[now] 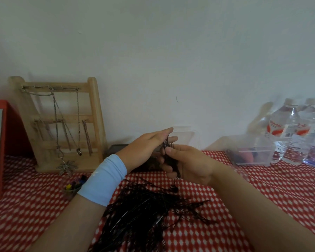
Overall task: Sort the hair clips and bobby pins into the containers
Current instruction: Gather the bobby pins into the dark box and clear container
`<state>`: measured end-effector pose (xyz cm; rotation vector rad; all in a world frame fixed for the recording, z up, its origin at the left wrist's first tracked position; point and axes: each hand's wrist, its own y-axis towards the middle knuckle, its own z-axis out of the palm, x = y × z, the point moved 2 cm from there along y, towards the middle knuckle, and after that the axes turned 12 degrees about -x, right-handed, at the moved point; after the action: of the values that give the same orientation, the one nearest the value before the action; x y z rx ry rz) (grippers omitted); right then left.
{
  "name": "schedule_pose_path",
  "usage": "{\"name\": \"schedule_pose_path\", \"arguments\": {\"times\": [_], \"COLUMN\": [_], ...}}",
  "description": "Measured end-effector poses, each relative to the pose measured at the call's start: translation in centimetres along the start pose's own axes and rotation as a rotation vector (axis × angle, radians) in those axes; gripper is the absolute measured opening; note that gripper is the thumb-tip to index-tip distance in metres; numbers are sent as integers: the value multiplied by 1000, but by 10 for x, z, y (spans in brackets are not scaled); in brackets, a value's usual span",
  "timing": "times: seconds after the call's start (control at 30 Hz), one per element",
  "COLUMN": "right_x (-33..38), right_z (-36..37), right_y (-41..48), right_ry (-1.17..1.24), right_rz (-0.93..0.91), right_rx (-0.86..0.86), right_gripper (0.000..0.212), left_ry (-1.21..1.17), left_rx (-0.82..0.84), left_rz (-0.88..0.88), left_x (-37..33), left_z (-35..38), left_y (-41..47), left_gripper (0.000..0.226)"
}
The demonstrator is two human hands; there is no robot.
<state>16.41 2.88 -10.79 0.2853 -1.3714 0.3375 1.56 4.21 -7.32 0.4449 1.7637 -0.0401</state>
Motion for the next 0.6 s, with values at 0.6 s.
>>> {"name": "schedule_pose_path", "arguments": {"times": [0.6], "right_x": [4], "right_z": [-2], "right_y": [0], "right_ry": [-14], "right_rz": [35], "right_rx": [4], "right_gripper": [25], "left_ry": [187], "left_rx": [-91], "left_rz": [210], "left_x": [9], "left_z": [-4], "left_y": [5], "left_gripper": [22]}}
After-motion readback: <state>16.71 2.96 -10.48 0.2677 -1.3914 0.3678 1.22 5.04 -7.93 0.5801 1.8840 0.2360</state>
